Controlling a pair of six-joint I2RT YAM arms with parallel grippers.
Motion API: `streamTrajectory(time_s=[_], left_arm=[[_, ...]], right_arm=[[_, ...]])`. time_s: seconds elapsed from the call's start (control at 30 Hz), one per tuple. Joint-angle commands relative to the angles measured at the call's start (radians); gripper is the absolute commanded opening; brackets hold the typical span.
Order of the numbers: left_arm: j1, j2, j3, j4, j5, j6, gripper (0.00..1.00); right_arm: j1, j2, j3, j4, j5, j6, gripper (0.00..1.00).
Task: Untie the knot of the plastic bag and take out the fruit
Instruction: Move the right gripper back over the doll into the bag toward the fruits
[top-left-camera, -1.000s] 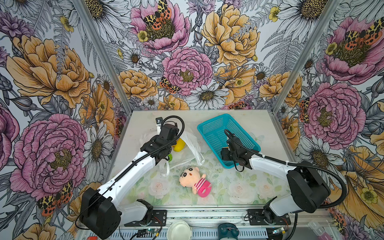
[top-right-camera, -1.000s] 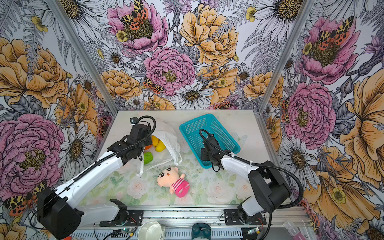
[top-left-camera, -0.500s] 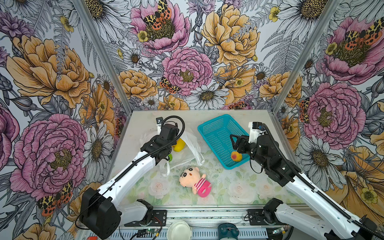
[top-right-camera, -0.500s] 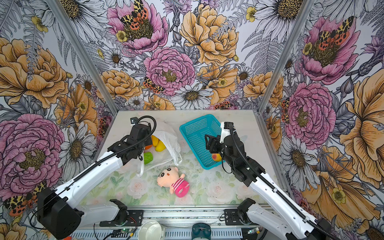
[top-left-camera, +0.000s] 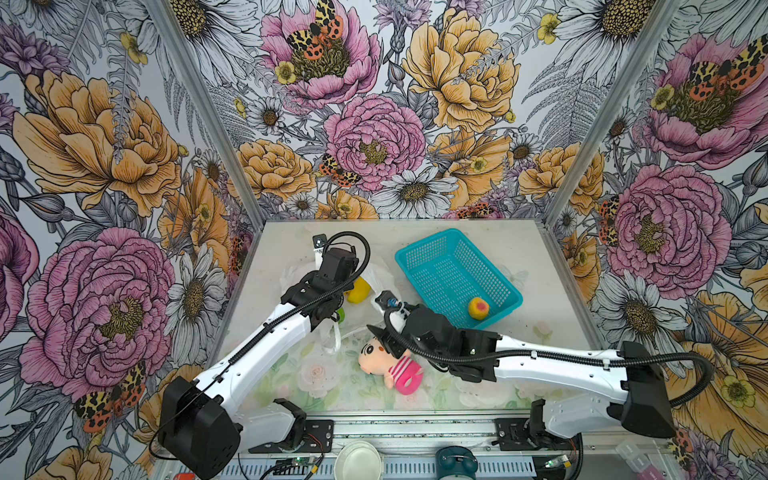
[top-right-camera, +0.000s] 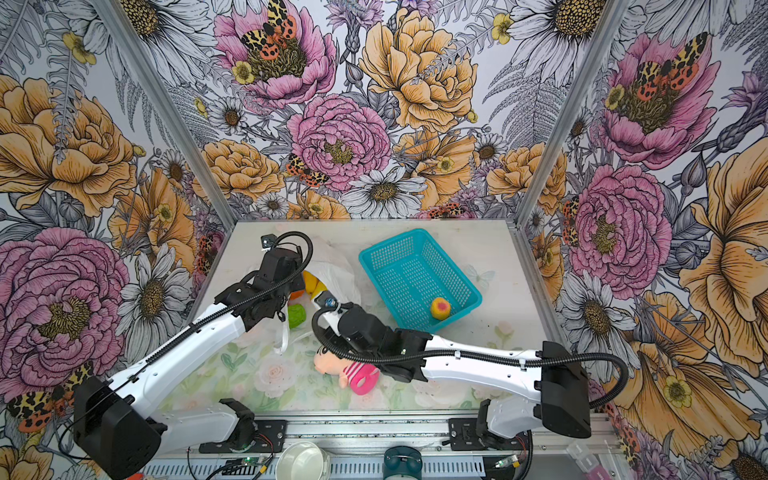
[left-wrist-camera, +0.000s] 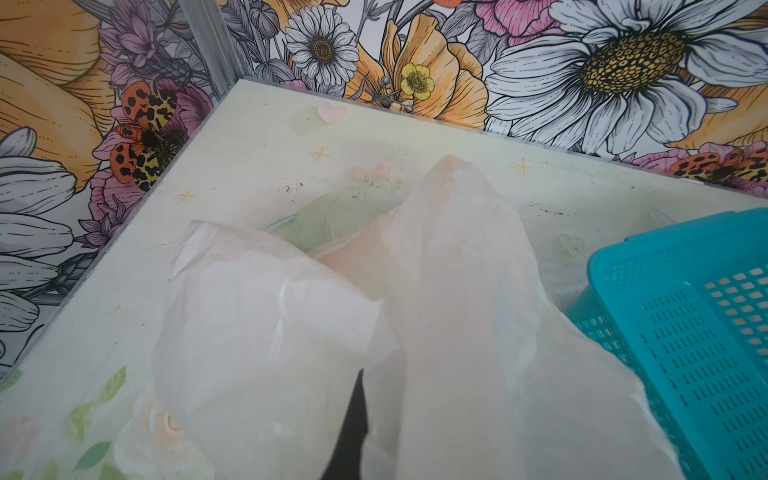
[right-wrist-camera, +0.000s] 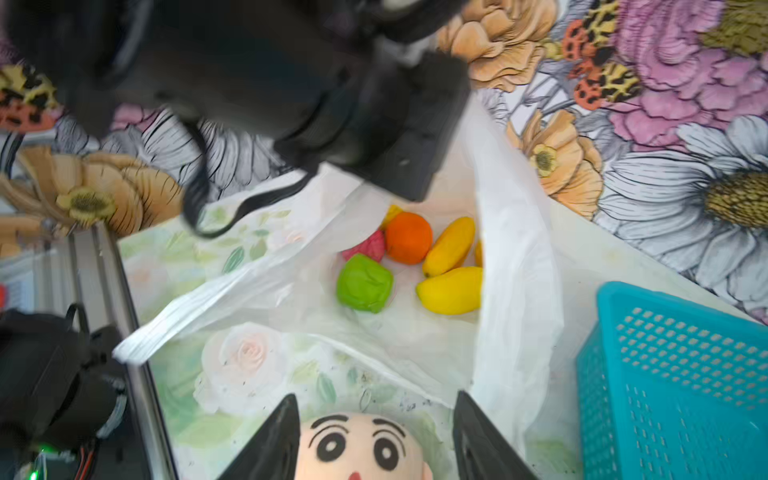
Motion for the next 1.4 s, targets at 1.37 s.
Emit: streamTrajectory(time_s=[1.37], left_arm=[[-0.032,-0.075,-0.017,0.029,-0.057,0.016,0.0]], right_arm=[[-0.197,0.762,0.337,0.408,-0.266,0.326,0.68]])
